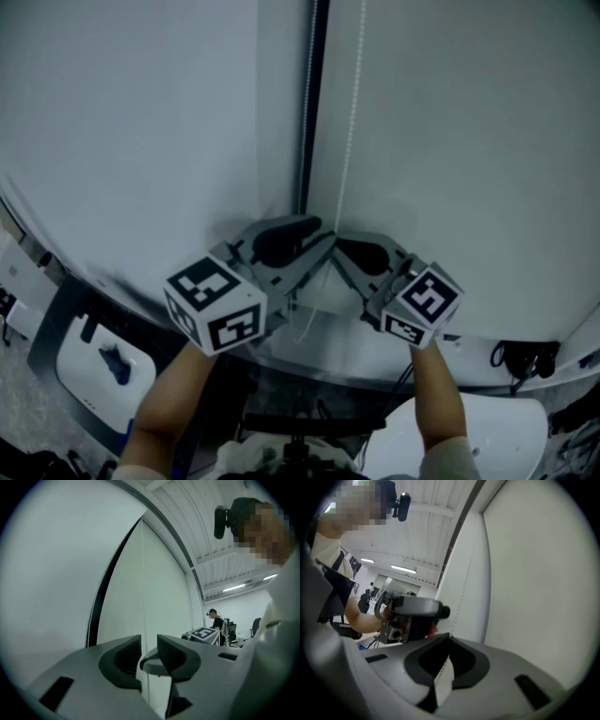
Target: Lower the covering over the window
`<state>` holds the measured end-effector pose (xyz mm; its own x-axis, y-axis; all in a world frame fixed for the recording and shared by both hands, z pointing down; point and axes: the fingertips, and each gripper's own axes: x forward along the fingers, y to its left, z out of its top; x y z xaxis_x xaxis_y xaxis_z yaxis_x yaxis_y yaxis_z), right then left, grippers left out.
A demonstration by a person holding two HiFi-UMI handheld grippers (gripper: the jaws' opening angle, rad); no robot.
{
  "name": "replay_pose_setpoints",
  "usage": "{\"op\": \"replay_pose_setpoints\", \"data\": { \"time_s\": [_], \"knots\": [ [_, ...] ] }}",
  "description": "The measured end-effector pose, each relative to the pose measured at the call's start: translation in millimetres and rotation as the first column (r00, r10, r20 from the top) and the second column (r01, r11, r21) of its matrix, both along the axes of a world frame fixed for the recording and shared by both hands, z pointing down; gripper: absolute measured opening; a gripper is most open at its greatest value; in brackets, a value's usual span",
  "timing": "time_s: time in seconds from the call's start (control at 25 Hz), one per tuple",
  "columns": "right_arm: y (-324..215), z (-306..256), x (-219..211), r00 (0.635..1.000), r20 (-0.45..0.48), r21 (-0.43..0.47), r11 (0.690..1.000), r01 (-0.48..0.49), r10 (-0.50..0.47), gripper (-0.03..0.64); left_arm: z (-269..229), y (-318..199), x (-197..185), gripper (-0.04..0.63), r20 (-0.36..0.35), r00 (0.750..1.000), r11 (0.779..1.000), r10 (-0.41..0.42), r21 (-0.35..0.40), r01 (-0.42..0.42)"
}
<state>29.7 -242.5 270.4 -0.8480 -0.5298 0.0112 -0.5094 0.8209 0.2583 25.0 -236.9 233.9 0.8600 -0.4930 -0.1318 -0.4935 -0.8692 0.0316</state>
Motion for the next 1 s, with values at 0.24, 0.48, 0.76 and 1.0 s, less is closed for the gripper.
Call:
{"op": "replay_pose_setpoints", "data": {
  "time_s": [0.24,0.48,0.76,1.0],
  "knots": [
    [7.6,48.7,0.5,0.996,0.085,-0.123,0.991,0.047,-0.037,0.011,-4.7,-9.9,15.5,0.094,0.023,1.0,1.0,0.012,0.001,-0.012],
    [11.3,82.5,3.6,0.992,0.123,-0.198,0.979,0.055,-0.031,0.009,-12.2,-12.8,18.6,0.094,0.004,1.0,1.0,0.028,0.0,-0.028],
    [18.8,125.2,8.0,0.983,0.184,-0.289,0.954,0.076,-0.023,0.009,-28.5,-14.1,18.8,0.092,-0.009,1.0,0.999,0.017,0.041,-0.016],
    [21.2,127.4,12.4,0.986,0.164,-0.286,0.956,0.061,-0.014,0.008,-27.2,-15.9,17.0,0.035,-0.029,0.999,1.0,0.022,-0.008,-0.023]
  ]
}}
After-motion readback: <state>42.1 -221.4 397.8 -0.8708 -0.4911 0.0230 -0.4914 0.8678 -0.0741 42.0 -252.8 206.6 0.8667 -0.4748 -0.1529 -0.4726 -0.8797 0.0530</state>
